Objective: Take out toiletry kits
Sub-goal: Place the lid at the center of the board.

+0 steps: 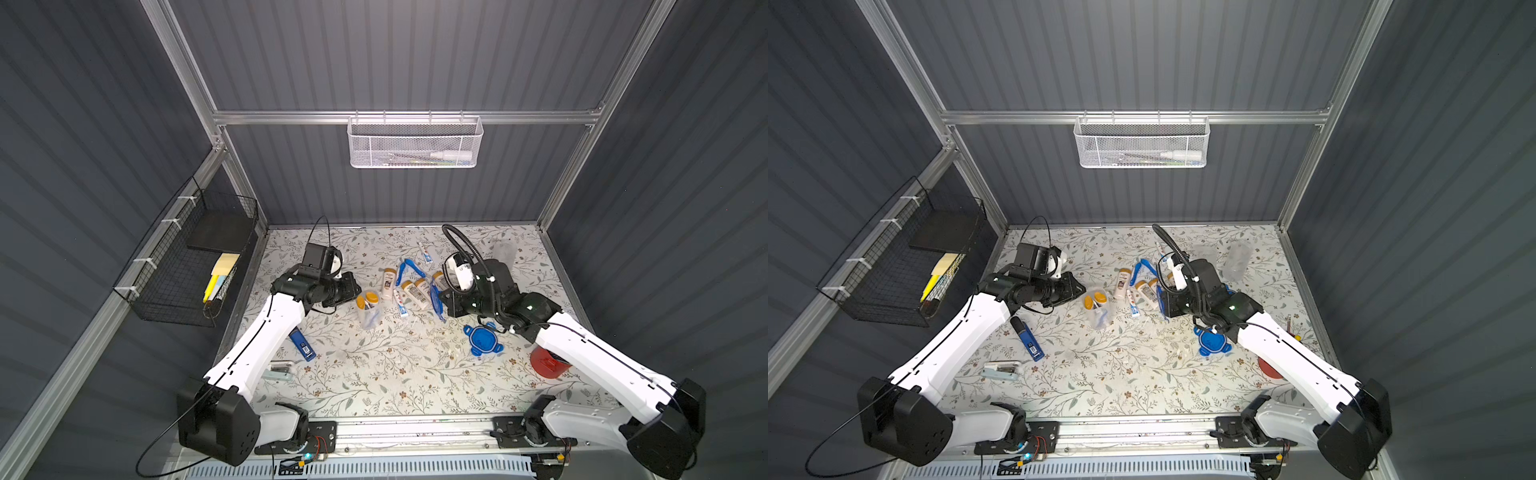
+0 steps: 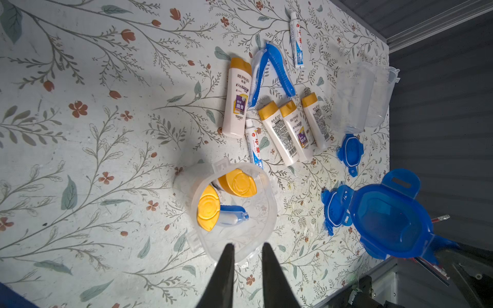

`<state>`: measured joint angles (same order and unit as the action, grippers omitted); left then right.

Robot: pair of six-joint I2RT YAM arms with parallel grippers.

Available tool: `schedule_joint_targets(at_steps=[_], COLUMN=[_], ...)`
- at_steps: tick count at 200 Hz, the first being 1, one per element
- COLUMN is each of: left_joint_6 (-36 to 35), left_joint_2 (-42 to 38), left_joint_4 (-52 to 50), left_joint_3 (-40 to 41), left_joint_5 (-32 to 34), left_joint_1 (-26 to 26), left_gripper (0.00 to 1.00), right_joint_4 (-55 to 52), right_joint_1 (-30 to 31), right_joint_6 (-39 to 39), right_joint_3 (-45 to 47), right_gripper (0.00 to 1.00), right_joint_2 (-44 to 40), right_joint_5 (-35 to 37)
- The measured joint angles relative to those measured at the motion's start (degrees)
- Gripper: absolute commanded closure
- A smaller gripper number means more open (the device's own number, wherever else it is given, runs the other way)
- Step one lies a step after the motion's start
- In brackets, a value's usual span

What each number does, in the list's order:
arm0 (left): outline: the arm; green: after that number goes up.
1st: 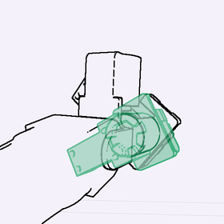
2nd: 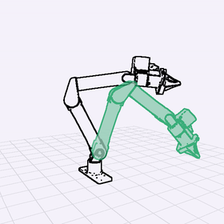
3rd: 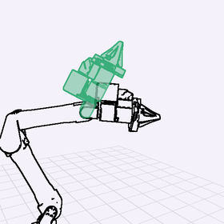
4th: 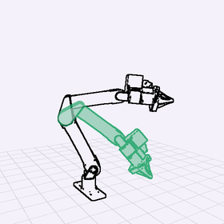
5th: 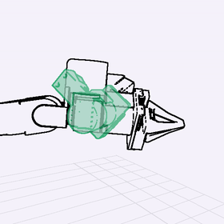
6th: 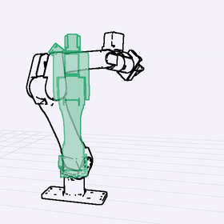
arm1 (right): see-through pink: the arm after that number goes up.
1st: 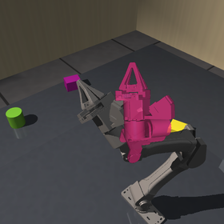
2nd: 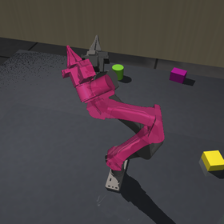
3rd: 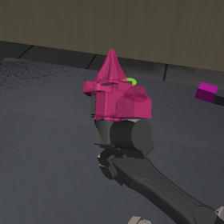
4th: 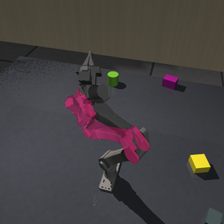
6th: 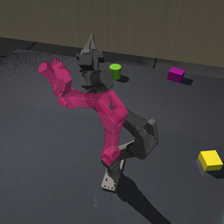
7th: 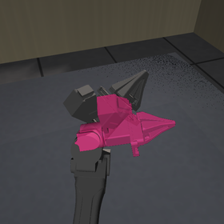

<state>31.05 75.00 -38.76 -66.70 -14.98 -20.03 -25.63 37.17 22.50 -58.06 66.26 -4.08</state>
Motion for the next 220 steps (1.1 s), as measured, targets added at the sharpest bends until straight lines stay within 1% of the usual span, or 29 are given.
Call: schedule_joint_targets(at_steps=[28, 52, 139, 172, 220], left_joint_6=[0.0, 0.0, 0.0, 0.0, 0.0], left_joint_2=[0.6, 0.7, 0.9, 1.6, 1.6], left_joint_4=[0.0, 0.0, 0.0, 0.1, 0.2], left_joint_3=[0.0, 0.0, 0.0, 0.0, 0.0], left_joint_5=[0.0, 0.0, 0.0, 0.0, 0.0], left_joint_1=[0.2, 0.2, 0.2, 0.2, 0.2], left_gripper=[0.78, 0.78, 0.78, 0.78, 0.78], right_joint_4=[-2.0, -3.3, -6.6, -7.1, -7.8], right_joint_1=[0.0, 0.0, 0.3, 2.1, 4.7], right_joint_6=[-0.7, -1.1, -2.0, -2.0, -2.0], right_joint_3=[2.2, 3.5, 5.0, 5.4, 5.3], right_gripper=[1.00, 1.00, 1.00, 1.00, 1.00], right_joint_2=[-1.6, -1.6, 0.5, 2.4, 7.6], right_joint_5=[5.0, 7.1, 7.5, 8.0, 10.3])
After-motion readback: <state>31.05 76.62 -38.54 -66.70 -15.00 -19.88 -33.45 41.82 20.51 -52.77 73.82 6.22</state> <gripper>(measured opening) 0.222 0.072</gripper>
